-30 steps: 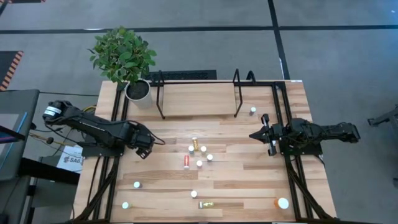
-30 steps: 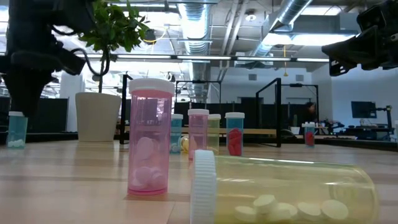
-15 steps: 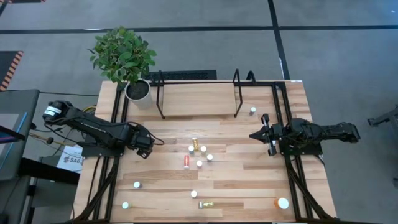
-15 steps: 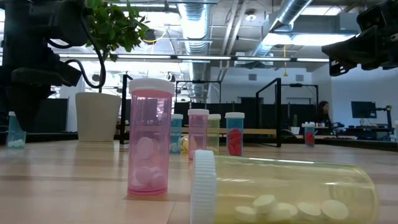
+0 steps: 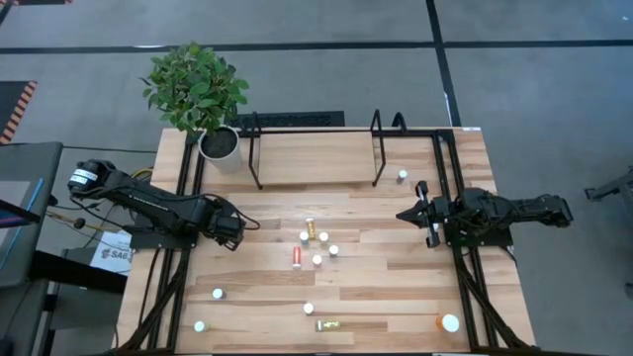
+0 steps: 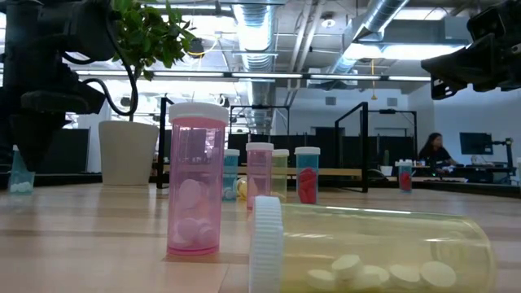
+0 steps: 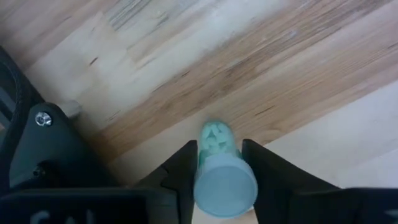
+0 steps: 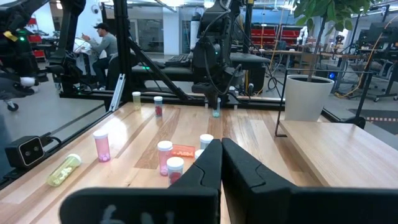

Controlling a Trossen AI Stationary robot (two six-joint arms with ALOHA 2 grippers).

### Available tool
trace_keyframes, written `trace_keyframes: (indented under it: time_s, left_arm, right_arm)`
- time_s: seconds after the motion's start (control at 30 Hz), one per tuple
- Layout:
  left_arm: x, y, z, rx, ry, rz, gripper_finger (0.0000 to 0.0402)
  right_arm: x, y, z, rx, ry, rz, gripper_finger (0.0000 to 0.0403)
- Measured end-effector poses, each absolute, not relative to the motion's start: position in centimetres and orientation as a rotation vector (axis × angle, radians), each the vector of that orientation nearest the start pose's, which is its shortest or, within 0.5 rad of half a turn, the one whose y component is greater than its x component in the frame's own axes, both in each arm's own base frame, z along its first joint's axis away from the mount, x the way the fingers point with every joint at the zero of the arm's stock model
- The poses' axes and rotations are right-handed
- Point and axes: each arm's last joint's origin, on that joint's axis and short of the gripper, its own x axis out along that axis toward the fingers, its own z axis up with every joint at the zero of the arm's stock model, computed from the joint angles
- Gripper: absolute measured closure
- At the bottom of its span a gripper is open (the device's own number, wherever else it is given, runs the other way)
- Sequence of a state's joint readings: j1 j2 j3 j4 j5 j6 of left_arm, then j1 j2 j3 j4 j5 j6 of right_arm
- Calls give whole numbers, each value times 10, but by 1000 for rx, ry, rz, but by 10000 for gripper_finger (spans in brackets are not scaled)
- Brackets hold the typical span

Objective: Pick and place medicine bottles onto shelf by color
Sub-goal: Put the blue pill bottle on the shelf

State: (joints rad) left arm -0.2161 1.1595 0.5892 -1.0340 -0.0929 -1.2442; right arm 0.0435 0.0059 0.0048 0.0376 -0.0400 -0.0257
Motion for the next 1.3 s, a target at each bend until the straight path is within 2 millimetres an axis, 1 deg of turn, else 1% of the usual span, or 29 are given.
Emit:
trace_keyframes:
  time_s: [0.13,0.27,0.4,0.57,0.7,0.8,0.93,1.03,1.1,1.2,1.3]
  left_arm:
    - [149,-30,168,-739,1371,856,314]
    - [157,-32,174,-777,1327,812,308]
    - [173,-32,187,-830,1222,743,297]
    - [199,-23,210,-862,1118,675,300]
    - [230,-15,222,-818,1138,619,303]
    - [261,-9,228,-749,1178,567,303]
    - [304,2,237,-617,1239,494,303]
    - [331,14,244,-532,1268,460,303]
    - [344,22,248,-496,1293,446,303]
    - [359,37,252,-457,1328,435,303]
    - [368,56,253,-437,1383,443,303]
  right_arm:
    - [98,5,168,-26,-37,83,377]
    - [98,5,168,-26,-37,83,377]
    - [98,5,168,-26,-37,83,377]
    - [98,5,168,-26,-37,83,377]
    - [98,5,168,-26,-37,83,377]
    - [98,5,168,-26,-37,83,377]
    - [98,5,168,-26,-37,83,377]
    - [98,5,168,-26,-37,83,377]
    - [98,5,168,-26,-37,83,377]
    - [98,5,168,-26,-37,83,377]
    - [98,5,168,-26,-37,83,377]
